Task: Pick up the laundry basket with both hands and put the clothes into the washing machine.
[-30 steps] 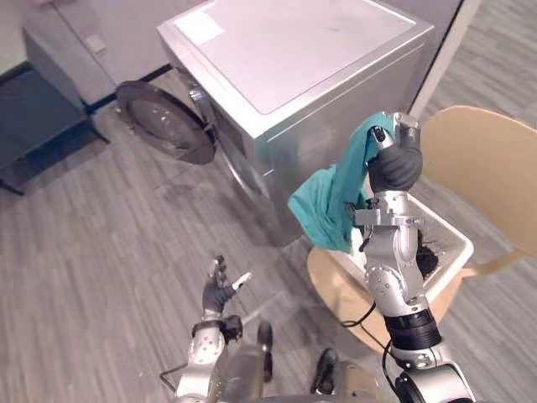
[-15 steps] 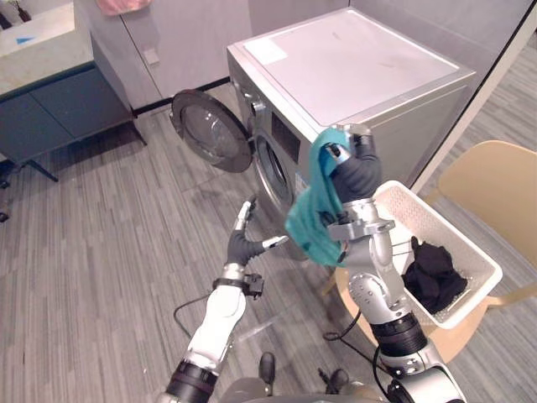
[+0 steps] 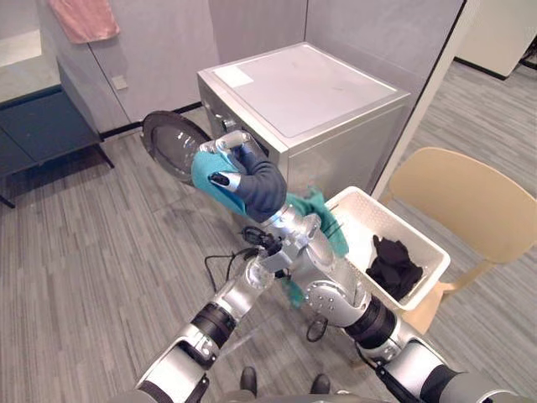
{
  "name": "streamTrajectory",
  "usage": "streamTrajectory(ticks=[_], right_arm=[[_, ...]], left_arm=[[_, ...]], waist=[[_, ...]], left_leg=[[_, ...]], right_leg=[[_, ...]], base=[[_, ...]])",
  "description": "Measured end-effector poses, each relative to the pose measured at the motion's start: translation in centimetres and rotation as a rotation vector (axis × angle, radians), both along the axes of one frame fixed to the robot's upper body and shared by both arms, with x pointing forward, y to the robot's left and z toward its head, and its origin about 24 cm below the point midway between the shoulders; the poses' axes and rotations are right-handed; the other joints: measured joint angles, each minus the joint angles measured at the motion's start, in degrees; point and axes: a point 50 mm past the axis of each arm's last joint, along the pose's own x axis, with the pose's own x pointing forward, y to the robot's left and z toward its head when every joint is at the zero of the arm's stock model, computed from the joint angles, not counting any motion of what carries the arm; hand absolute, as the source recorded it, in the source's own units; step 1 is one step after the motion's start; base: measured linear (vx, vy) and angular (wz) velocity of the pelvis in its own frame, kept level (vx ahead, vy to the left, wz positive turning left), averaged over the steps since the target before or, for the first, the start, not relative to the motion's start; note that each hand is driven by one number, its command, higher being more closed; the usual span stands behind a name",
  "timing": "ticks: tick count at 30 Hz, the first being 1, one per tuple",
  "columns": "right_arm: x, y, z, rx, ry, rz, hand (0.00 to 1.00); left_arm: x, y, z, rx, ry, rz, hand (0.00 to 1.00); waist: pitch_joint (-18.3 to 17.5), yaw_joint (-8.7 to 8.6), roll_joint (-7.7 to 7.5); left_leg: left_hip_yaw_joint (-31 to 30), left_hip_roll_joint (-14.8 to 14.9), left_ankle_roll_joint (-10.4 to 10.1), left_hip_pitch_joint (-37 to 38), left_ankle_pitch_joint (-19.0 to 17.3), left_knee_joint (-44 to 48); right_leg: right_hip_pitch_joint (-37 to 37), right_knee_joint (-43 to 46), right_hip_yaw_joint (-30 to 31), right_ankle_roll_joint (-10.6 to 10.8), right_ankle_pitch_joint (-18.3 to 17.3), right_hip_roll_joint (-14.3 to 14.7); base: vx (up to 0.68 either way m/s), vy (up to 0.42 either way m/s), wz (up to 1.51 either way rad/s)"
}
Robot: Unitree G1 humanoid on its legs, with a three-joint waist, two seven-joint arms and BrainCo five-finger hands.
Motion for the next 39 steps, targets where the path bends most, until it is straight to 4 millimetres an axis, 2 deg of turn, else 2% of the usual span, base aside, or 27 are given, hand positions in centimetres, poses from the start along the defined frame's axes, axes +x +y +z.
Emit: streamTrajectory(ticks=[8, 9, 11, 15, 20, 22, 27, 30, 31, 34, 36, 39], right_arm=[[0.4, -0.5, 0.2, 0.004, -0.002, -0.025, 1.0], [0.4, -0.5, 0.2, 0.005, -0.003, -0.026, 0.0], [0.4, -0.6, 0.0, 0.008, 0.002, -0.029, 0.0], [0.6, -2.0, -2.3, 0.03, 0.093, -0.077, 0.0], [1.8, -7.0, -5.6, -0.009, 0.159, -0.328, 0.0], [1.8, -9.9, -7.1, -0.112, 0.137, -0.507, 0.0], [1.4, -13.4, -9.2, -0.36, 0.071, -0.777, 0.0], [0.3, -15.4, -11.6, -0.534, 0.08, -0.918, 0.0], [0.1, -16.0, -12.5, -0.586, 0.096, -0.947, 0.0], [-1.0, -17.9, -17.1, -0.804, 0.224, -1.01, 0.0], [-1.7, -18.9, -21.0, -0.955, 0.369, -0.995, 0.0], [-3.0, -19.6, -25.2, -1.102, 0.518, -0.945, 0.0]], left_arm=[[0.0, 0.2, -0.6, 0.002, 0.02, 0.027, 1.0], [0.1, 0.4, -0.5, -0.023, 0.023, 0.048, 1.0], [0.2, 1.1, -0.5, -0.072, 0.032, 0.093, 1.0], [-0.4, 2.8, -0.1, -0.249, 0.049, 0.211, 1.0], [-1.8, 6.1, -0.2, -0.449, 0.059, 0.363, 1.0], [-3.1, 8.1, -0.7, -0.541, 0.069, 0.443, 1.0], [-5.4, 10.8, -2.1, -0.611, 0.092, 0.557, 1.0], [-7.3, 12.4, -3.9, -0.597, 0.146, 0.632, 1.0], [-7.7, 12.8, -4.3, -0.594, 0.159, 0.648, 1.0], [-9.3, 14.0, -6.0, -0.567, 0.224, 0.704, 1.0], [-10.4, 14.6, -7.8, -0.538, 0.305, 0.736, 1.0], [-12.3, 15.0, -10.6, -0.498, 0.439, 0.772, 1.0]], waist=[[0.0, 0.0, 0.0], [0.0, -0.01, 0.0], [0.0, -0.09, 0.0], [0.0, 0.05, -0.02], [0.0, 0.1, -0.03], [0.0, 0.09, -0.03], [0.0, 0.19, -0.02], [0.0, 0.19, -0.01], [0.0, 0.19, -0.01], [-0.1, 0.19, 0.08], [-0.1, 0.16, 0.11], [-0.2, 0.2, 0.16]], left_leg=[[0.3, 1.2, -0.8, -0.4, 0.5, 0.0], [0.3, 1.2, -0.8, -0.5, 0.5, 0.0], [0.3, 1.2, -0.8, -0.6, 0.5, 0.0], [0.5, 1.1, -0.8, -0.6, 0.5, -0.1], [0.3, 0.9, -0.8, -0.4, 0.5, -0.1], [0.2, 0.8, -0.7, -0.1, 0.5, -0.1], [0.1, 0.9, -0.7, -0.1, 0.5, -0.1], [0.1, 1.0, -0.7, -0.2, 0.4, -0.1], [0.1, 1.0, -0.6, -0.3, 0.4, -0.1], [-0.7, 0.9, -0.5, -0.5, 0.3, -0.2], [-0.9, 0.9, -0.7, -0.6, 0.4, -0.2], [-1.6, 0.9, -0.7, -1.0, 0.4, -0.2]], right_leg=[[0.0, -1.4, 0.3, -0.9, 0.6, 1.9], [0.0, -1.7, 0.3, -1.0, 0.7, 2.0], [0.0, -2.1, 0.4, -1.0, 0.7, 2.2], [0.1, -2.2, 0.3, -1.0, 0.8, 2.1], [0.5, -2.3, 0.2, -0.9, 0.7, 1.9], [0.9, -2.5, 0.1, -0.9, 0.6, 1.9], [0.9, -2.5, 0.1, -0.5, 0.4, 2.0], [0.8, -2.5, 0.1, -0.5, 0.3, 2.1], [0.8, -2.5, 0.1, -0.4, 0.3, 2.1], [0.8, -2.5, -0.5, -0.2, 0.2, 2.1], [1.0, -2.5, -1.1, -0.1, 0.1, 2.1], [1.0, -2.5, -1.8, -0.1, -0.1, 2.1]], base=[[0.01, -0.001, -0.04], [0.0, 0.0, 0.0], [0.01, 0.019, -0.01], [0.03, 0.045, 0.0], [0.02, 0.05, 0.04], [0.01, 0.047, 0.02], [-0.01, 0.034, 0.0], [0.01, 0.036, 0.01], [0.01, 0.027, 0.03], [0.02, 0.031, 0.1], [0.02, 0.03, 0.13], [0.02, 0.03, 0.12]])
